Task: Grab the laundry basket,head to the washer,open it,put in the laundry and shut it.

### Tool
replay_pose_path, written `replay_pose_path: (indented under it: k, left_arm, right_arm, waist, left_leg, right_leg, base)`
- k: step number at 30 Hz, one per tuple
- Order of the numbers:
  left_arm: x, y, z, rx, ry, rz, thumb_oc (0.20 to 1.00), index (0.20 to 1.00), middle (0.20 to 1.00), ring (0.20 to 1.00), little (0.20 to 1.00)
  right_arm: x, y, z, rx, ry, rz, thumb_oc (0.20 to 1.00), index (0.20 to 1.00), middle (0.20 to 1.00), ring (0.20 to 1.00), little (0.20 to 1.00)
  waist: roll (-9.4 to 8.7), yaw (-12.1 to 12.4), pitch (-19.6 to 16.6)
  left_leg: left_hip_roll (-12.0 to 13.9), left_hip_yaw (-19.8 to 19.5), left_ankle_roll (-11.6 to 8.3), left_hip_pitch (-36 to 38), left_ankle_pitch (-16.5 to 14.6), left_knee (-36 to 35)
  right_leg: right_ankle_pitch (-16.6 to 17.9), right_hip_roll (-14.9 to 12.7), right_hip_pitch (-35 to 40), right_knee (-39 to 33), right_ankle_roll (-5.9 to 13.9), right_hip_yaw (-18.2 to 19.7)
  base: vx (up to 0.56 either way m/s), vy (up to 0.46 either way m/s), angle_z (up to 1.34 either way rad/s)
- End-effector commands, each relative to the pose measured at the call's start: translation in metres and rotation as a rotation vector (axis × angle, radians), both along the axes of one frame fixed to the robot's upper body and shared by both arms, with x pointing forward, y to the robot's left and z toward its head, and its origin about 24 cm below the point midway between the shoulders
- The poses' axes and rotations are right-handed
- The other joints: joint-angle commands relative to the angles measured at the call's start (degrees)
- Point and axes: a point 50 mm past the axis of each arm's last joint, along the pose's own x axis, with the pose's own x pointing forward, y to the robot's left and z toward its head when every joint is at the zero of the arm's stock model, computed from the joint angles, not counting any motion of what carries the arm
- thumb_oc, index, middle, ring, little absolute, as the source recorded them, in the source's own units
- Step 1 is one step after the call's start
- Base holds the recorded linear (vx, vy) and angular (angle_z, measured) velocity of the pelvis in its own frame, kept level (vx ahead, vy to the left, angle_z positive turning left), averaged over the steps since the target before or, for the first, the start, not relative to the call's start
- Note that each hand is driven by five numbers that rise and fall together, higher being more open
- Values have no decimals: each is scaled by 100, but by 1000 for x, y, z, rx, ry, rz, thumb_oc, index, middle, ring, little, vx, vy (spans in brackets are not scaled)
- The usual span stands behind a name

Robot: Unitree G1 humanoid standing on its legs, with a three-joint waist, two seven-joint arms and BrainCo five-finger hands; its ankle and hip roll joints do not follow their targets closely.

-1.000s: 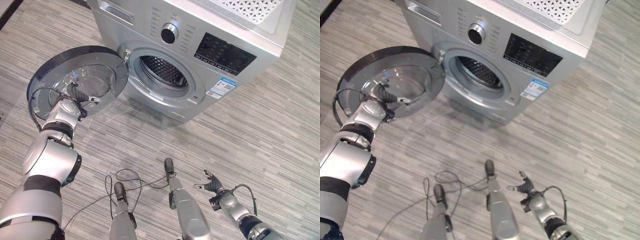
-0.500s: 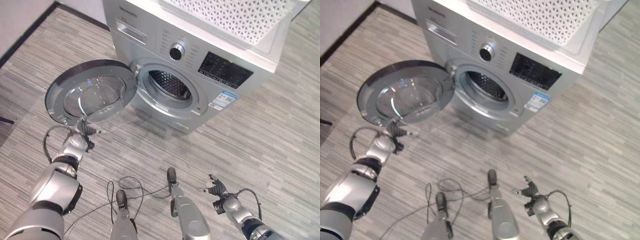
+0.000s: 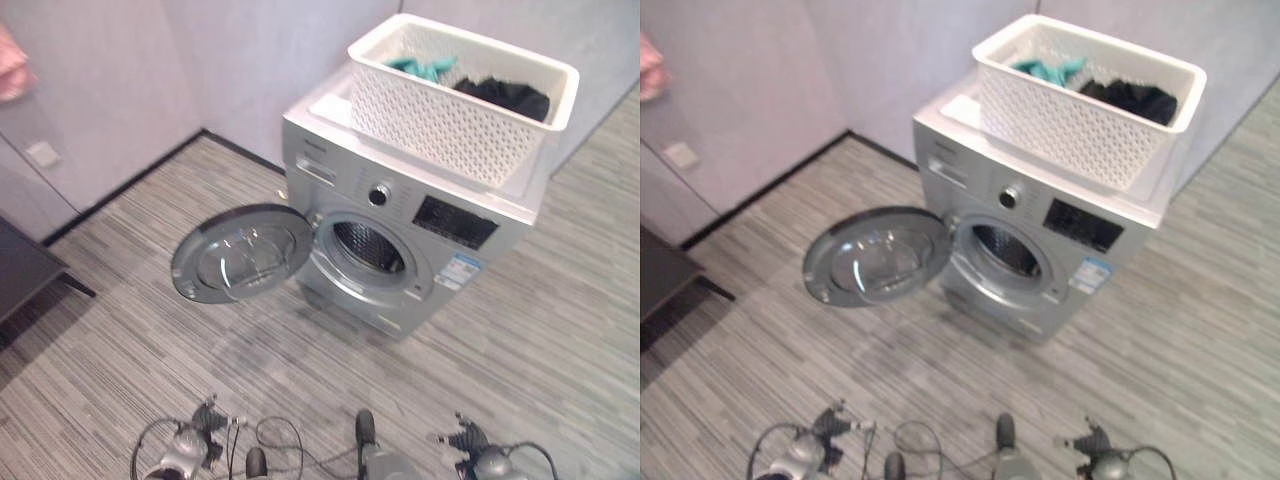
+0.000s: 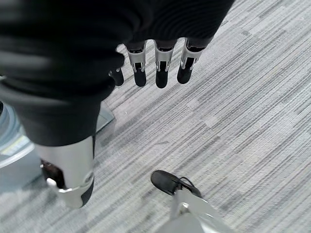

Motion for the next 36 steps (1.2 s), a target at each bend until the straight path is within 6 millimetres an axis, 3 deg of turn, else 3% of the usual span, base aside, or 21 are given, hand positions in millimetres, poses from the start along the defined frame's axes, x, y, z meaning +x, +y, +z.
replay_pose_path:
  k: [1, 2, 3, 6, 9, 10, 11, 19, 24, 26, 27, 30, 36]
  left_arm:
    - [14, 12, 6, 12, -15, 24, 1000, 1000, 1000, 1000, 1000]
    - [14, 12, 6, 12, -15, 24, 1000, 1000, 1000, 1000, 1000]
    - [-13, 10, -3, -14, 53, 81, 1000, 1000, 1000, 1000, 1000]
    - [-46, 9, -11, -33, 133, 150, 1000, 1000, 1000, 1000, 1000]
    - [-66, 15, -12, -20, 193, 185, 1000, 1000, 1000, 1000, 1000]
    - [-66, 15, -12, -20, 193, 185, 1000, 1000, 1000, 1000, 1000]
    - [-72, 18, -12, -4, 220, 180, 1000, 1000, 1000, 1000, 1000]
    - [-71, 20, -12, 4, 231, 174, 1000, 1000, 1000, 1000, 1000]
    - [-64, 11, -14, -15, 217, 137, 1000, 1000, 1000, 1000, 1000]
    - [-64, 10, -14, -14, 218, 128, 1000, 1000, 1000, 1000, 1000]
    - [-64, 9, -14, -10, 224, 106, 1000, 1000, 1000, 1000, 1000]
    - [-64, 9, -14, -4, 231, 81, 1000, 1000, 1000, 1000, 1000]
    - [-67, 11, -14, 5, 254, 62, 1000, 1000, 1000, 1000, 1000]
  right_arm:
    - [15, -12, 8, -39, -40, -42, 1000, 1000, 1000, 1000, 1000]
    - [15, -12, 8, -39, -40, -42, 1000, 1000, 1000, 1000, 1000]
    - [17, -22, 13, -48, -77, -104, 1000, 1000, 1000, 1000, 1000]
    - [33, -40, 32, -84, -203, -141, 1000, 1000, 1000, 1000, 1000]
    - [55, -57, 60, -153, -347, -116, 1000, 1000, 1000, 1000, 1000]
    - [55, -57, 60, -153, -347, -116, 1000, 1000, 1000, 1000, 1000]
    - [71, -65, 81, -197, -447, -95, 1000, 1000, 1000, 1000, 1000]
    - [113, -79, 159, -381, -769, -16, 1000, 1000, 1000, 1000, 1000]
    - [135, -73, 227, -540, -1041, 62, 1000, 1000, 1000, 1000, 1000]
    - [138, -71, 237, -570, -1073, 84, 1000, 1000, 1000, 1000, 1000]
    - [149, -67, 271, -644, -1196, 119, 1000, 1000, 1000, 1000, 1000]
    - [164, -57, 303, -689, -1302, 168, 1000, 1000, 1000, 1000, 1000]
    - [193, -48, 344, -783, -1355, 226, 1000, 1000, 1000, 1000, 1000]
  waist:
    - [-280, -8, 230]
    - [-280, -8, 230]
    - [-284, 9, 121]
    - [-289, 35, 18]
    - [-293, 47, -78]
    - [-293, 48, -77]
    - [-299, 47, -131]
    - [-303, 106, -307]
    - [-274, 133, -377]
    - [-279, 149, -386]
    - [-305, 192, -423]
    - [-323, 247, -442]
    - [-388, 378, -485]
  left_leg:
    - [-183, 43, 129, 85, -143, 64]
    - [-183, 43, 129, 85, -143, 64]
    - [-191, 24, 150, 161, -160, 64]
    - [-203, -12, 178, 251, -184, 64]
    - [-219, -33, 187, 317, -207, 64]
    - [-219, -33, 187, 318, -207, 64]
    - [-225, -24, 187, 340, -215, 64]
    - [-231, -30, 211, 434, -266, 71]
    - [-217, -25, 226, 474, -287, 82]
    - [-213, -33, 229, 478, -292, 80]
    - [-204, -42, 235, 485, -295, 77]
    - [-192, -47, 233, 496, -292, 76]
    - [-180, -78, 217, 501, -283, 72]
  right_leg:
    - [-669, -220, 371, 96, 395, 90]
    - [-669, -220, 371, 96, 395, 90]
    - [-708, -228, 431, 146, 390, 88]
    - [-789, -242, 502, 250, 392, 89]
    - [-854, -251, 552, 323, 390, 87]
    - [-854, -251, 552, 323, 390, 87]
    - [-869, -258, 574, 333, 397, 78]
    - [-889, -277, 665, 322, 389, 65]
    - [-874, -271, 687, 303, 383, 60]
    - [-872, -269, 691, 300, 382, 56]
    - [-857, -268, 697, 296, 379, 49]
    - [-841, -263, 717, 273, 376, 35]
    - [-843, -248, 772, 246, 353, -2]
  base:
    - [58, 16, 9]
    - [75, 18, 6]
    - [61, 20, 0]
    - [23, 10, 0]
    - [0, 0, 0]
    - [0, 0, 0]
    - [0, 0, 0]
    - [0, 0, 0]
    - [0, 0, 0]
    - [0, 0, 0]
    - [0, 0, 0]
    - [0, 0, 0]
    - [0, -2, 1]
